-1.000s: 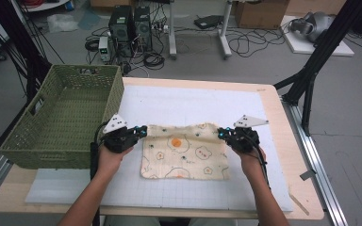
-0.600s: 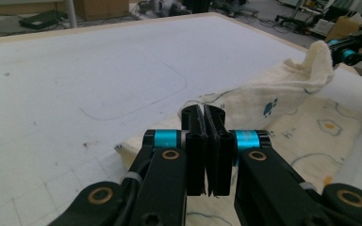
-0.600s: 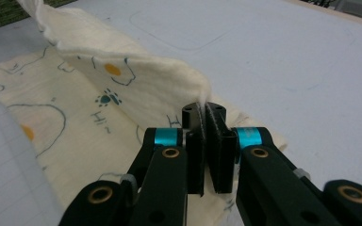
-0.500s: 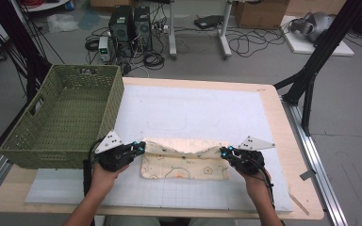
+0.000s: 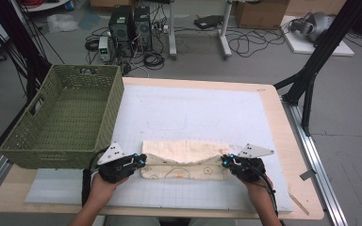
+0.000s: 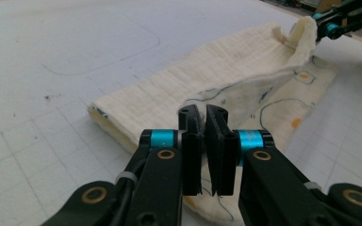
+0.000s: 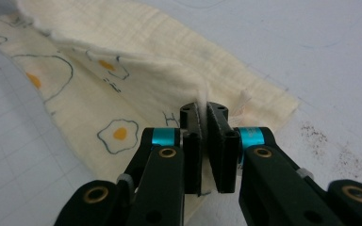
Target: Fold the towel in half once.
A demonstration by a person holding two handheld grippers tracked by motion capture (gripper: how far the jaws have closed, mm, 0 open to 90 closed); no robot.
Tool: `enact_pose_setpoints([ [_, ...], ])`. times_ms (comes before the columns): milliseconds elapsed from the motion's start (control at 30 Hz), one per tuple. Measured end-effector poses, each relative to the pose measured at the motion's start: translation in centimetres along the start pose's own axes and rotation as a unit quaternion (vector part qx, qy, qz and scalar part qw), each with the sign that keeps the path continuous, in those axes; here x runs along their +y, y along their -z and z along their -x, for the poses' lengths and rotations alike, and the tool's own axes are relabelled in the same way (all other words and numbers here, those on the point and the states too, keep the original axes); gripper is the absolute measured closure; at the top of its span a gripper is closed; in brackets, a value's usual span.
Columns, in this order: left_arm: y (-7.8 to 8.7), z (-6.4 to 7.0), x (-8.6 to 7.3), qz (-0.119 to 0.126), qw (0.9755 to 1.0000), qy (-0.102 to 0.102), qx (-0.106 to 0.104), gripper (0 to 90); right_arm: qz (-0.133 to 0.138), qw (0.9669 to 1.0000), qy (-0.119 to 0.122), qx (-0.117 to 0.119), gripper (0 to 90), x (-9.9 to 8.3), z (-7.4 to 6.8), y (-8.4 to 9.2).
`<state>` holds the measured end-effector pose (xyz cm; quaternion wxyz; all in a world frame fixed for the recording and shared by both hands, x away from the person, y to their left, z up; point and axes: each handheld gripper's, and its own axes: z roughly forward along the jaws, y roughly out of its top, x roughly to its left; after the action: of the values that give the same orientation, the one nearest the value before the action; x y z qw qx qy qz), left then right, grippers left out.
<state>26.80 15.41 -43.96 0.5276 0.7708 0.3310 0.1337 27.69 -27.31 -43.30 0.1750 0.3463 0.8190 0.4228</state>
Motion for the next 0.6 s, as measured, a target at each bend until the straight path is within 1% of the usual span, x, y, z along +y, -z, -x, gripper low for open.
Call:
enact_pose_setpoints([
  [33, 0.0, -0.1, -0.1, -0.003, 1.0, 0.006, -0.003, 75.0, -0.004, 1.0, 0.001, -0.001, 82.7, 0.0, 0.0, 0.0],
  [67, 0.0, -0.3, -0.1, -0.002, 0.9998, 0.018, -0.004, 63.7, -0.006, 1.0, 0.001, -0.003, 80.3, -0.1, 0.0, -0.1],
  [100, 0.0, -0.5, -0.1, -0.002, 0.9996, 0.028, -0.002, 56.2, -0.01, 0.9999, 0.002, 0.001, 77.5, -0.2, 0.0, -0.1],
  [167, 0.3, -0.9, 0.0, 0.008, 0.9989, 0.046, 0.002, 47.2, -0.015, 0.9999, 0.006, -0.003, 71.3, -0.2, -0.1, 0.0],
  [233, 0.8, -1.2, 0.2, 0.027, 0.998, 0.057, 0.005, 45.4, -0.012, 0.9998, 0.006, -0.011, 65.5, -0.3, -0.1, 0.4],
  [267, 1.0, -1.3, 0.2, 0.032, 0.9977, 0.06, 0.005, 45.1, -0.008, 0.9999, 0.0, -0.015, 62.4, -0.4, 0.0, 0.7],
  [333, 1.2, -1.5, 0.3, 0.036, 0.9974, 0.061, 0.011, 45.1, -0.007, 0.9998, -0.006, -0.019, 58.9, -0.6, 0.3, 1.1],
  [367, 1.3, -1.6, 0.3, 0.04, 0.9972, 0.062, 0.014, 45.1, -0.006, 0.9997, -0.008, -0.024, 58.2, -0.8, 0.4, 1.4],
  [400, 1.3, -1.7, 0.3, 0.041, 0.9969, 0.065, 0.017, 45.1, -0.005, 0.9996, -0.012, -0.024, 57.7, -1.0, 0.5, 1.8],
  [500, 1.1, -1.8, 0.5, 0.035, 0.9969, 0.068, 0.021, 46.1, 0.009, 0.9989, -0.019, -0.043, 56.3, -1.3, 1.0, 3.1],
  [533, 0.8, -1.8, 0.6, 0.031, 0.9969, 0.068, 0.025, 47.2, 0.015, 0.9985, -0.021, -0.048, 56.2, -1.3, 1.3, 3.5],
  [600, 0.2, -2.0, 0.8, 0.015, 0.9973, 0.064, 0.033, 48.9, 0.033, 0.9974, -0.034, -0.053, 55.6, -1.4, 1.7, 4.1],
])
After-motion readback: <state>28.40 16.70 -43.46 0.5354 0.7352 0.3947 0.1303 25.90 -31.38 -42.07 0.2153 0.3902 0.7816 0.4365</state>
